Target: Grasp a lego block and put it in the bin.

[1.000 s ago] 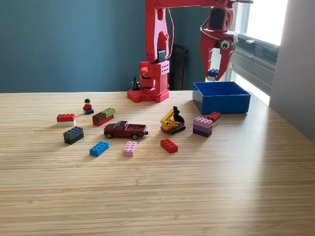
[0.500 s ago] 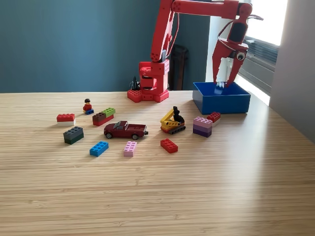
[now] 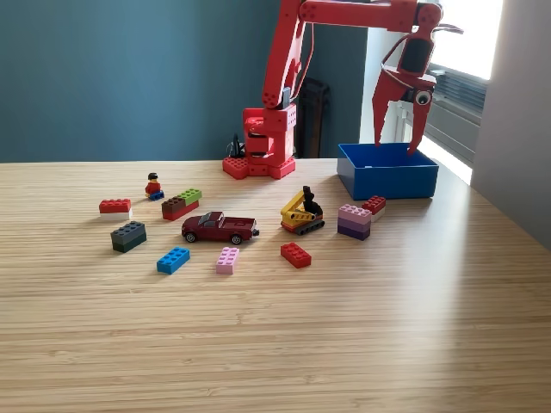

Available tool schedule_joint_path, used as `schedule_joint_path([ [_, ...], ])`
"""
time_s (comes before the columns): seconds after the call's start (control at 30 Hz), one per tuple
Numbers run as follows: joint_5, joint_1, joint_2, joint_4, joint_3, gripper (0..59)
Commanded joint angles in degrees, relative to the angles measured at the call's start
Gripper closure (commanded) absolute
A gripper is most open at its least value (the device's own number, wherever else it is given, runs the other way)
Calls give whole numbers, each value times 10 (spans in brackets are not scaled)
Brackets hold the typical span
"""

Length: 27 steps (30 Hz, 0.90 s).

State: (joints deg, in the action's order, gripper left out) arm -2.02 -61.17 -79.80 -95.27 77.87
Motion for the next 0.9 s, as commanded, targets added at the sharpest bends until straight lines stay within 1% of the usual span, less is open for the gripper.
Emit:
schedule_joint_path([
  [0.03,11,104,-17,-17,-38,523],
  [0.1,8,150,-17,-17,-39,524],
  [0.3,-41,272,-18,-17,-21,524],
  [0.57,-95,394,-18,-17,-18,524],
  [0.83,-181,533,-18,-15,-26,520],
  [0.9,-203,563,-18,-15,-35,501],
])
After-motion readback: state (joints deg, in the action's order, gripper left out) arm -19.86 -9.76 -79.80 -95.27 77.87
